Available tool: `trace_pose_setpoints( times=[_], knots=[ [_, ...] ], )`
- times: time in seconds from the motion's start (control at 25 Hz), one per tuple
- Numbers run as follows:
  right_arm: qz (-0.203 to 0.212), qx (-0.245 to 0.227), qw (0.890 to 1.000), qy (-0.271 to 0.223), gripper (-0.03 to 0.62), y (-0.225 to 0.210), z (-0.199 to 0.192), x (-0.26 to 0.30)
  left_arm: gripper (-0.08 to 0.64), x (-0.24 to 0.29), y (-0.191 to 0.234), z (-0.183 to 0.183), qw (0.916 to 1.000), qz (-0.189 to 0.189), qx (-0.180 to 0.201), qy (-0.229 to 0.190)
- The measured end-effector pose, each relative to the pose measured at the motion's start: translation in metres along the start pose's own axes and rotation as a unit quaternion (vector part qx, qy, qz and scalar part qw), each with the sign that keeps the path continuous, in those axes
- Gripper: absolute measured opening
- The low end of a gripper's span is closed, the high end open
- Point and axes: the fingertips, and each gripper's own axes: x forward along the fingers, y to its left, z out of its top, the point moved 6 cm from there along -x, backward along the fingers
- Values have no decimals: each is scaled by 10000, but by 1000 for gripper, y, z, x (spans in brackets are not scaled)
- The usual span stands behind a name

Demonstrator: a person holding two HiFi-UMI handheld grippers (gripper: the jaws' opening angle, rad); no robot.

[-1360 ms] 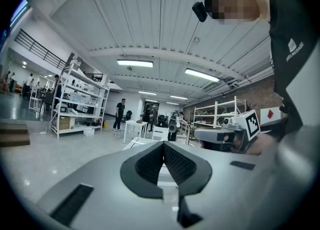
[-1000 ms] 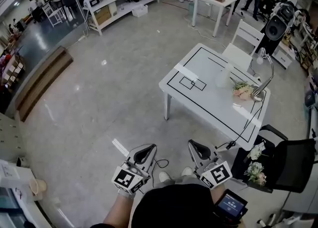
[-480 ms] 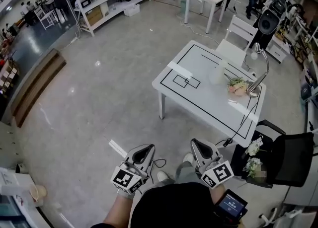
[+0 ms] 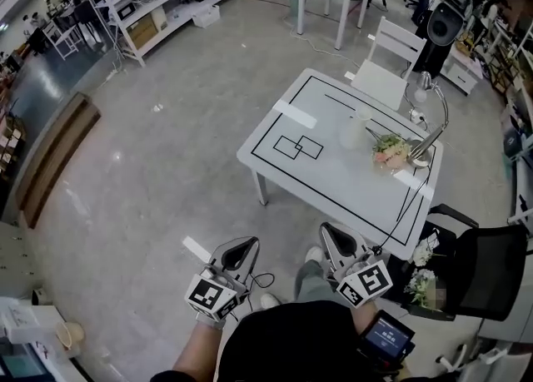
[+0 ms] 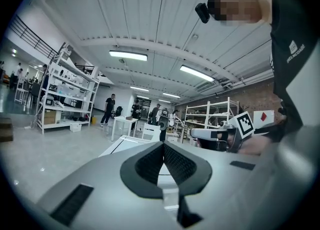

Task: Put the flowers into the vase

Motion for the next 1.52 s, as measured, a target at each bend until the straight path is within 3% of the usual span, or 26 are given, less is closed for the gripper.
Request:
trace_pose_setpoints(
  times=[0.44,0.92,1.2,1.52],
  knots=[
    [17,98,9999,19,11,-103,22,39,5,114,16,26,9999,-116,18,72],
    [-126,325,9994,45,11,-209,32,40,5,229,5,43,9995,-248,117,141],
    [-344,398,9986,5,11,-238,34,36,5,266,-4,47,9985,-469,149,220],
    [-860,573,9946,-10,11,-250,30,33,5,303,2,51,9919,-1134,315,482]
  ],
)
